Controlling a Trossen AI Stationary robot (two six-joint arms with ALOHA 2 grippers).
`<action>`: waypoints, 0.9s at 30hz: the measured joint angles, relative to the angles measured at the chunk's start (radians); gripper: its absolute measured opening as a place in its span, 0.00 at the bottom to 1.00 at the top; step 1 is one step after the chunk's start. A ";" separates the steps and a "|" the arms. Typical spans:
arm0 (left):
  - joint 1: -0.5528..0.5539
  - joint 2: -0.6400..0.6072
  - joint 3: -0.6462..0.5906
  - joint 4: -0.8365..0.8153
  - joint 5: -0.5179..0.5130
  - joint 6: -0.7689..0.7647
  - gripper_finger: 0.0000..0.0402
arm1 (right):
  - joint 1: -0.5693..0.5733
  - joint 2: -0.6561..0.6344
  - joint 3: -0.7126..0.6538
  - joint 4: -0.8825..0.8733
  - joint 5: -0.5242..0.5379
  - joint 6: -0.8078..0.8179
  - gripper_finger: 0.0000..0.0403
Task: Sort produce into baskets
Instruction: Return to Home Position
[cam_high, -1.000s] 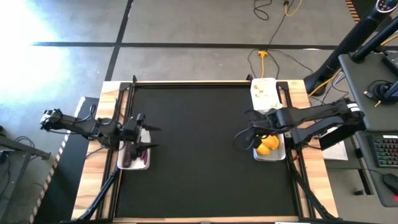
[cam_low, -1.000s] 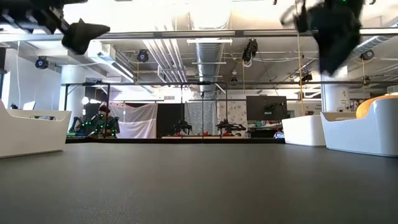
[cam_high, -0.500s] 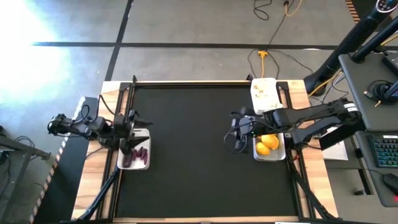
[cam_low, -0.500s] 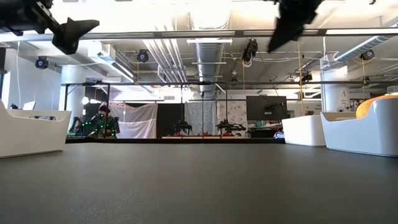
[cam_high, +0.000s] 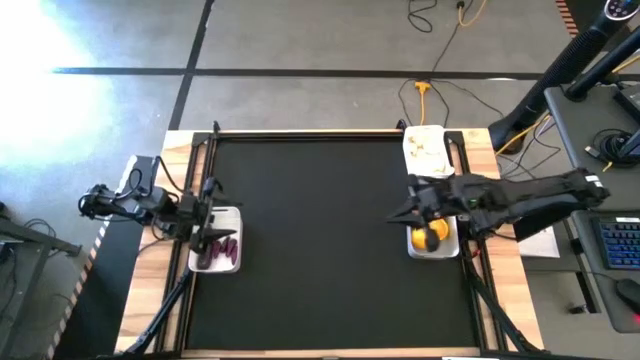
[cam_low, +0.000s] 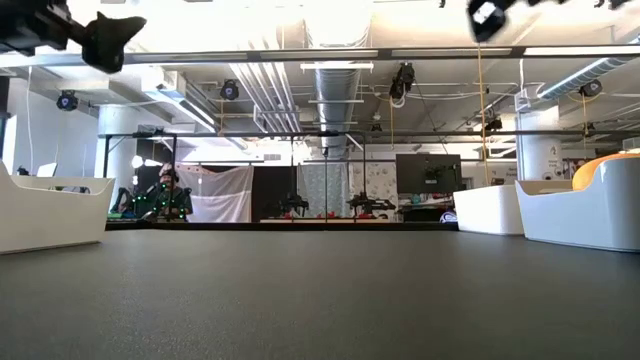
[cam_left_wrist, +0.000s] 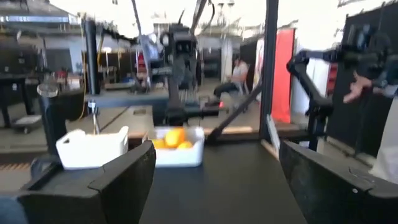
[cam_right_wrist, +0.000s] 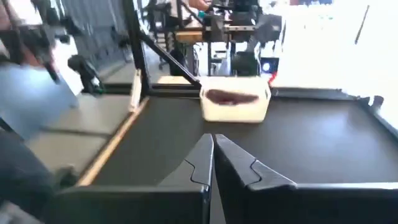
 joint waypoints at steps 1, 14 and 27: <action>0.000 -0.004 0.000 -0.023 0.000 -0.001 0.80 | 0.000 -0.045 -0.018 -0.030 0.003 0.041 0.02; 0.000 -0.010 -0.014 -0.081 0.017 0.026 0.80 | 0.000 -0.269 -0.195 -0.005 0.058 0.017 0.02; 0.011 -0.025 -0.156 0.076 0.101 -0.015 0.80 | 0.000 -0.289 -0.234 0.053 -0.231 -0.074 0.02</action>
